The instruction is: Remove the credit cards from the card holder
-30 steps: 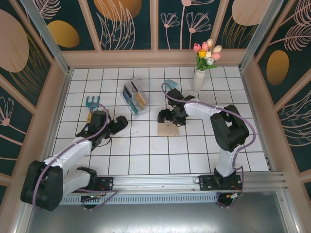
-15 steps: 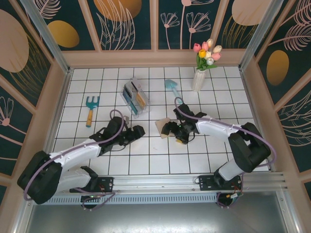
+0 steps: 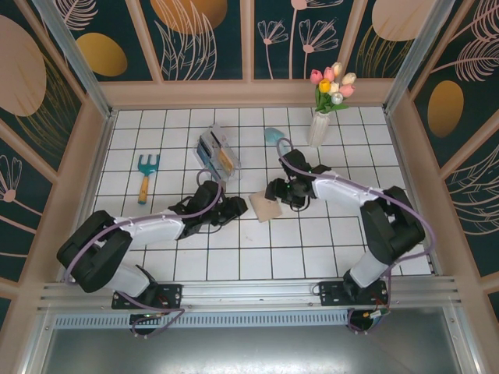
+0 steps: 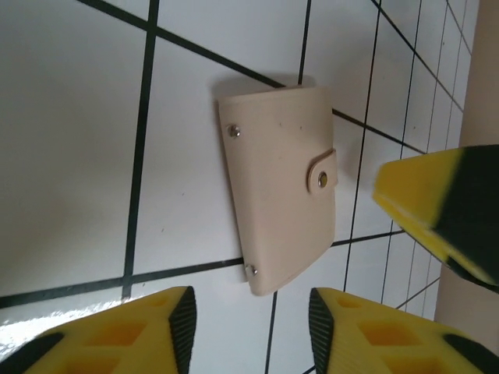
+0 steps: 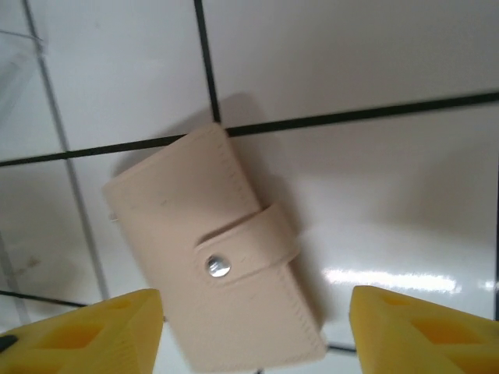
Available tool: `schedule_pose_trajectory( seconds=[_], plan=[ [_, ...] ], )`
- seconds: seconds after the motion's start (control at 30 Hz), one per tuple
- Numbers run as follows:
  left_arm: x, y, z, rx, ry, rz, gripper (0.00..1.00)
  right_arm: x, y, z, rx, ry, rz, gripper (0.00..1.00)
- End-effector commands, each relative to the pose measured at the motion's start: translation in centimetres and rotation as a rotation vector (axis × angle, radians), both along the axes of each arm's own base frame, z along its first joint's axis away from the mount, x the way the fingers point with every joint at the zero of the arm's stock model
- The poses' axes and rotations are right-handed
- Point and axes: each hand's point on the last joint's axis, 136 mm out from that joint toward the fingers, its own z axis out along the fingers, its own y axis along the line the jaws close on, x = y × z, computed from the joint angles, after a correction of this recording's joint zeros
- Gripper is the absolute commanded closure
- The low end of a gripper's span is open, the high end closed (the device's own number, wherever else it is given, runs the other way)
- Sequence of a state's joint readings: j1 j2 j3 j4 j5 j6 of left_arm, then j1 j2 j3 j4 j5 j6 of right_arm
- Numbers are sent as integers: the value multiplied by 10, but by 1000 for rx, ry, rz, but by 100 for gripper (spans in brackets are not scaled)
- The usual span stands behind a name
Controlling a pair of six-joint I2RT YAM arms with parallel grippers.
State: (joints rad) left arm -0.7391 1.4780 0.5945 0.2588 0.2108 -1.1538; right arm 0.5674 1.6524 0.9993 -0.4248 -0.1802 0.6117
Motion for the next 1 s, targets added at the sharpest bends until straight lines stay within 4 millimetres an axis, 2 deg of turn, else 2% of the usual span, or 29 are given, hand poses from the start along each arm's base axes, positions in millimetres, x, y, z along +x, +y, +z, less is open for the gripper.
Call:
schedule_pose_trajectory(
  seconds=[0.0,0.1,0.27,0.53,0.63,0.8,0.97],
  plan=[
    [12,-7,7,-28,-24,34,60,14,6,-3,-6,-28,77,41],
    [12,-6,0,-21,-7,45,63,13,18,-5,46,-6,108,50],
    [9,0,-8,-7,4,62,66,-3,32,-13,70,29,161,61],
    [3,13,-31,37,45,69,67,-29,59,-19,73,70,250,63],
    [2,19,-38,32,57,72,67,-24,57,-15,46,45,247,63],
    [8,0,-28,8,24,-30,77,-3,55,10,-45,-38,191,61],
    [12,5,-36,87,18,-38,78,-4,63,10,-65,-16,140,61]
  ],
)
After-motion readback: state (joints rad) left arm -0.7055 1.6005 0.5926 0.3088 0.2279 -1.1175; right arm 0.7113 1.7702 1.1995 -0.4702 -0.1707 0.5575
